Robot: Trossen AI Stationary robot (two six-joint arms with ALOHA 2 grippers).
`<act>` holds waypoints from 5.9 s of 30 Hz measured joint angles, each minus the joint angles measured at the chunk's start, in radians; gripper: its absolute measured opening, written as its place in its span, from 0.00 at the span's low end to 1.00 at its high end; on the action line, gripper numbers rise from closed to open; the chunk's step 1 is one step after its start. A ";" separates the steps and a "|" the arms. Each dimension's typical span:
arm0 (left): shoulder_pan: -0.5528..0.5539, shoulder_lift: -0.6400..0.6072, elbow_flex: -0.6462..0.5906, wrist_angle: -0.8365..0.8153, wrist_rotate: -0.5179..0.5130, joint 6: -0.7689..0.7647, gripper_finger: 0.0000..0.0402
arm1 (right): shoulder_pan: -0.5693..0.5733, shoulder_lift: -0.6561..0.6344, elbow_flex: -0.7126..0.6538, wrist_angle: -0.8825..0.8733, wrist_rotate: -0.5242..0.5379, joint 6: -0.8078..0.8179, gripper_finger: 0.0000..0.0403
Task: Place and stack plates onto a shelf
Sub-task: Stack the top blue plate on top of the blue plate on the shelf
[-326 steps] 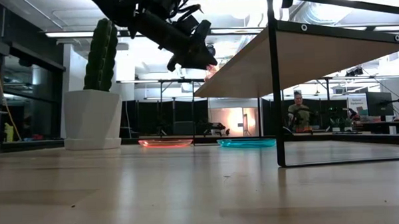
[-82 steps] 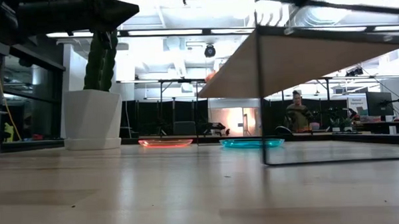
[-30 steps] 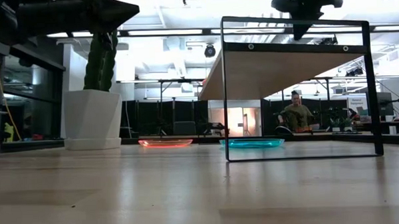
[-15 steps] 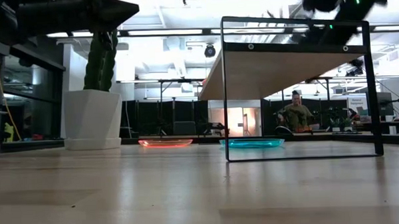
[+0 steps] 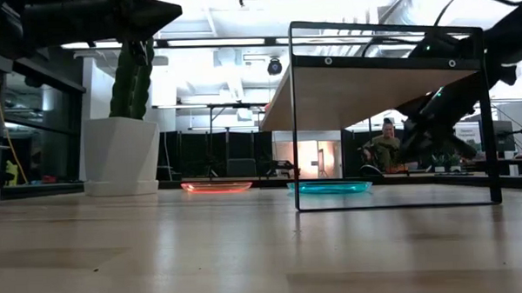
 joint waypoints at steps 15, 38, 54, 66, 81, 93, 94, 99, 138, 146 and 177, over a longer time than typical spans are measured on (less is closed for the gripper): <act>0.000 0.000 0.000 -0.001 0.000 0.001 0.00 | 0.027 0.297 -0.003 0.329 -0.007 -0.183 0.00; 0.000 0.000 0.000 -0.002 0.000 0.001 0.00 | 0.111 0.328 -0.003 0.342 0.256 -0.662 0.00; 0.000 0.000 0.000 -0.002 0.000 0.001 0.00 | 0.196 0.334 -0.002 0.476 0.136 -0.766 0.00; 0.000 0.000 0.000 -0.001 -0.001 0.001 0.00 | 0.192 0.562 0.000 0.719 0.079 -0.791 0.00; 0.000 0.000 0.000 -0.002 -0.001 0.001 0.00 | 0.192 0.549 0.001 0.601 0.186 -0.812 0.00; 0.000 0.000 0.000 -0.002 -0.001 0.001 0.00 | 0.192 0.270 0.000 0.066 0.364 -0.701 0.00; 0.000 0.000 0.000 -0.002 -0.001 0.001 0.00 | 0.192 0.244 0.000 0.019 0.369 -0.687 0.00; 0.000 0.000 0.000 -0.002 -0.001 0.001 0.00 | 0.192 0.121 0.000 -0.180 0.398 -0.603 0.00; 0.000 0.000 0.000 -0.001 -0.001 0.000 0.00 | -0.043 -0.022 -0.081 -0.075 0.360 0.040 0.38; 0.000 0.000 0.000 -0.001 -0.001 0.000 0.00 | -0.052 0.070 -0.183 0.189 0.333 0.111 0.38; 0.000 0.000 0.000 0.015 -0.001 0.001 0.00 | -0.044 0.148 -0.185 0.528 0.417 0.099 0.00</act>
